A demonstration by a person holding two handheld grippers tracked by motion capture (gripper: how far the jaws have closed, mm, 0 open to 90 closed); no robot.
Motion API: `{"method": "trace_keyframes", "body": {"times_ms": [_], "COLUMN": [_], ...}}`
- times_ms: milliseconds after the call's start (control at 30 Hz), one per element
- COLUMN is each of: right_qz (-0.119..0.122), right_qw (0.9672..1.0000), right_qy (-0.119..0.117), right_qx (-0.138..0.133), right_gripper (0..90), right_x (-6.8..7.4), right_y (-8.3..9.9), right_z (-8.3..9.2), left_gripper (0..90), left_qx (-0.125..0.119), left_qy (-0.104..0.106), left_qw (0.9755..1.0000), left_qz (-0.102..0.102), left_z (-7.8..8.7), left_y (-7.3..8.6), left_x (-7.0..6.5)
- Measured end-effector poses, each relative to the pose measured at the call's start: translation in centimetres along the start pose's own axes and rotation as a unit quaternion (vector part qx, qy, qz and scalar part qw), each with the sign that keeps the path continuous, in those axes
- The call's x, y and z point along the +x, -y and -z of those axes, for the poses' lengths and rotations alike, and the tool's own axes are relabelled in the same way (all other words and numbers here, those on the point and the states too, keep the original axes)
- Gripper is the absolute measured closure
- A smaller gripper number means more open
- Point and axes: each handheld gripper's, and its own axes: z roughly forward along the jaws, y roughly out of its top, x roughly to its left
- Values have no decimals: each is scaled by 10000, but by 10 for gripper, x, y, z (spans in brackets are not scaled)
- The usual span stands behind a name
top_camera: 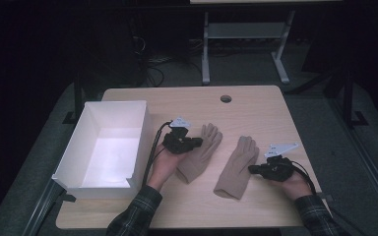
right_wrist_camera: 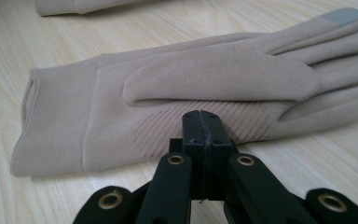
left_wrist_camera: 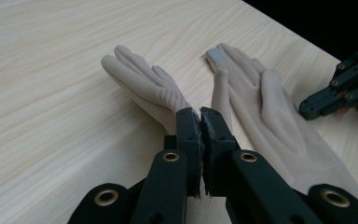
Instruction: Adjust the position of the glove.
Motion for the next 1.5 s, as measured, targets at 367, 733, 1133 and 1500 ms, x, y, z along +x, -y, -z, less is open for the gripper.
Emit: {"method": "trace_keyframes", "body": {"times_ms": [367,733,1133,1500], "right_qz": [1,-1,-62,-17], "right_qw": [10000,10000,9999,9998], "right_qy": [-77,-82,-107,-120], "right_qx": [-33,-39,-80,-144], "right_gripper": [897,896,896,897], "right_x": [1,1,3,4], "right_y": [-2,-2,-3,-5], "right_z": [-4,-4,-7,-11], "left_gripper": [868,867,866,866], "left_qx": [-52,117,83,184], "left_qy": [147,347,511,669], "left_qw": [9996,9989,9984,9969], "left_qz": [-227,-293,-225,-367], "left_z": [-17,-41,-47,-55], "left_y": [-19,-20,-15,-20], "left_x": [-13,-32,-43,-62]}}
